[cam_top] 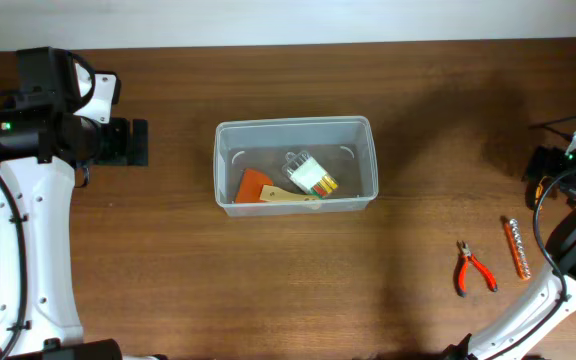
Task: Pack container
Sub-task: 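Position the right gripper above the orange-black pliers, then lower the right gripper and grasp the pliers at the joint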
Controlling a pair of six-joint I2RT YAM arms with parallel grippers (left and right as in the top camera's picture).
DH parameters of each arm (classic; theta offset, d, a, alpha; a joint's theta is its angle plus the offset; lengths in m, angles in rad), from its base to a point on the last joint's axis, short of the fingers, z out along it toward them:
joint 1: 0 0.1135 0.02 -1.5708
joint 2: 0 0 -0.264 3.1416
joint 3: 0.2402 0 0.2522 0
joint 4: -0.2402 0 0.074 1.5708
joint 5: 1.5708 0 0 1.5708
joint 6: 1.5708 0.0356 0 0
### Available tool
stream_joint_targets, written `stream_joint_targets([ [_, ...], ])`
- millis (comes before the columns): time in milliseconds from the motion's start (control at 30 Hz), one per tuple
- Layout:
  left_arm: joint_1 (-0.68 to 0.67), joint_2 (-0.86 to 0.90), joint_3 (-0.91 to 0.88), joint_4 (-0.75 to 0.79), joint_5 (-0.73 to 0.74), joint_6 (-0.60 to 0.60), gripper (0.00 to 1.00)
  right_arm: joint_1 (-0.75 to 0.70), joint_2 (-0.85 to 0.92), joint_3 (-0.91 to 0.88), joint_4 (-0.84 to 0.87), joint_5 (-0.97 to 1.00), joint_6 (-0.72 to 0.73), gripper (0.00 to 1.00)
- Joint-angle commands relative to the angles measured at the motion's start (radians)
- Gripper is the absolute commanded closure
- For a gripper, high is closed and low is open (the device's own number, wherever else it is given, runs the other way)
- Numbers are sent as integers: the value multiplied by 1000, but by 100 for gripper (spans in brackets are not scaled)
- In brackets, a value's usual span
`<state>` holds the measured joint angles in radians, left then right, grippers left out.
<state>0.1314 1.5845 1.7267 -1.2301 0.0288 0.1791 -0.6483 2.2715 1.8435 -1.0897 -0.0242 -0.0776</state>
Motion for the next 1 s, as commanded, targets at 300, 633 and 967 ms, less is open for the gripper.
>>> stream_joint_targets([
  [300, 2, 7, 15, 2, 1, -5, 1, 54, 28, -2, 32, 62, 15, 1],
  [633, 2, 7, 15, 2, 1, -5, 1, 53, 32, -2, 38, 58, 15, 1],
  [967, 2, 7, 15, 2, 1, -5, 1, 53, 53, -2, 35, 54, 14, 1],
])
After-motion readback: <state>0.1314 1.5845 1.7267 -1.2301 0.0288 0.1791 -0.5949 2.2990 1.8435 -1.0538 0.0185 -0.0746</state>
